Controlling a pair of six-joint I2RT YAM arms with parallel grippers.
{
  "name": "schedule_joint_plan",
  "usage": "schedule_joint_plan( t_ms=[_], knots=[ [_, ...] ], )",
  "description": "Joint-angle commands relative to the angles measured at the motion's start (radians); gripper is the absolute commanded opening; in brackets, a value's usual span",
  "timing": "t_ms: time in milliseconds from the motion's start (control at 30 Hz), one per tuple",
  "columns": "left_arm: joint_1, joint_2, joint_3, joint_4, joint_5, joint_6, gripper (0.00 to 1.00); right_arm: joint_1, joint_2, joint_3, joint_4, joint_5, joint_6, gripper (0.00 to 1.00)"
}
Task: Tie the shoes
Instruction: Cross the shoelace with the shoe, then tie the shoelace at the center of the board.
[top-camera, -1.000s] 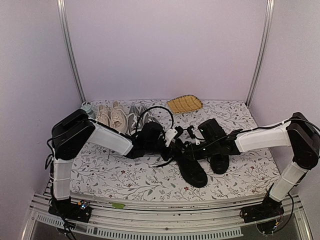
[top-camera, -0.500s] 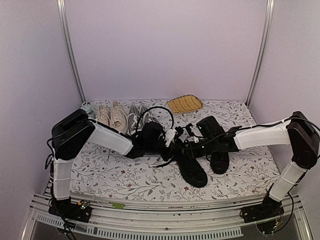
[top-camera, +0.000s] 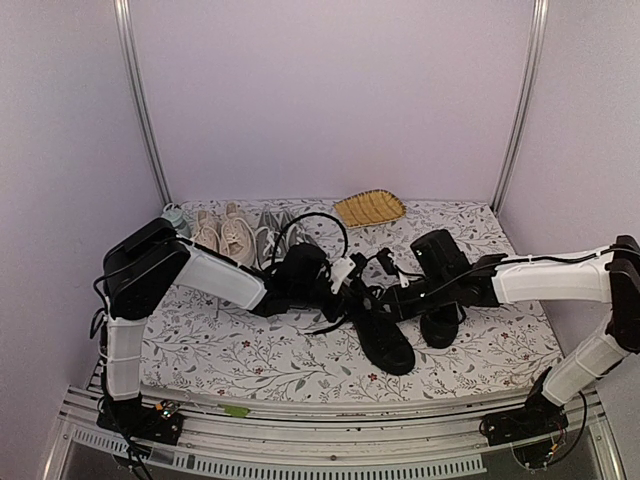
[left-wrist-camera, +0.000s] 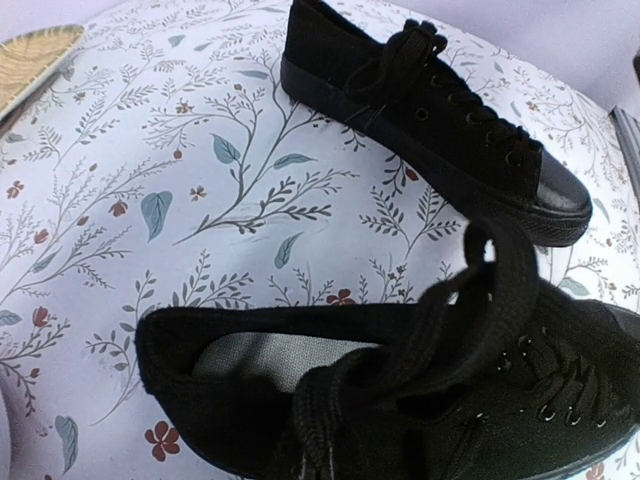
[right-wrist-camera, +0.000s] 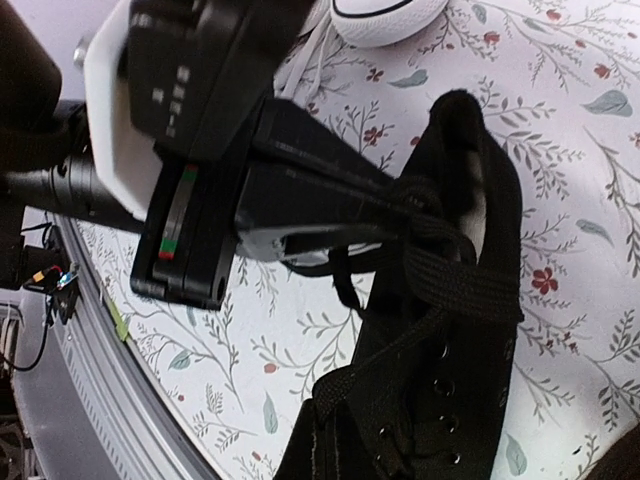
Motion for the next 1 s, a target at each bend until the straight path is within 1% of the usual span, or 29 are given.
schedule_joint_plan(
  t_ms=[0,100,167,200,233,333,433,600,667,700,733,800,867,967],
  knots=[
    [0.012,0.011,0.018,-0.037,0.010,0.025,0.00,-0.028,-0.075,-0.059,-0.063,-0.129,-0.028,0.00],
    [0.011,-0.001,0.025,-0.063,0.031,0.052,0.00,-0.062,-0.112,-0.090,-0.109,-0.153,-0.052,0.00],
    [0.010,-0.031,0.018,-0.085,0.047,0.071,0.28,-0.091,-0.127,-0.111,-0.107,-0.173,-0.054,0.00],
    [0.010,-0.048,0.011,-0.094,0.057,0.084,0.40,-0.106,-0.129,-0.113,-0.107,-0.182,-0.056,0.00],
    [0.009,-0.071,-0.001,-0.100,0.065,0.099,0.49,-0.115,-0.128,-0.113,-0.108,-0.187,-0.058,0.00],
    [0.007,-0.129,-0.033,-0.131,0.089,0.131,0.65,-0.136,-0.129,-0.117,-0.106,-0.188,-0.078,0.00],
    [0.005,-0.214,-0.048,-0.227,0.125,0.161,0.75,-0.146,-0.123,-0.130,-0.107,-0.200,-0.093,0.00],
    [0.003,-0.312,-0.107,-0.407,0.105,0.213,0.76,-0.154,-0.122,-0.126,-0.133,-0.210,-0.119,0.00],
    [0.001,-0.334,-0.143,-0.427,0.083,0.226,0.72,-0.157,-0.122,-0.117,-0.141,-0.207,-0.130,0.00],
    [-0.004,-0.335,-0.158,-0.427,0.061,0.240,0.68,-0.158,-0.124,-0.112,-0.145,-0.203,-0.138,0.00],
    [-0.010,-0.320,-0.159,-0.432,0.022,0.259,0.62,-0.158,-0.124,-0.111,-0.148,-0.198,-0.142,0.00],
    [-0.024,-0.262,-0.100,-0.484,-0.069,0.282,0.48,-0.158,-0.128,-0.109,-0.150,-0.198,-0.147,0.00],
    [-0.030,-0.199,-0.039,-0.534,-0.103,0.289,0.48,-0.158,-0.128,-0.111,-0.152,-0.200,-0.150,0.00],
    [-0.038,-0.114,0.009,-0.551,-0.108,0.308,0.57,-0.159,-0.130,-0.111,-0.157,-0.195,-0.152,0.00]
  ],
)
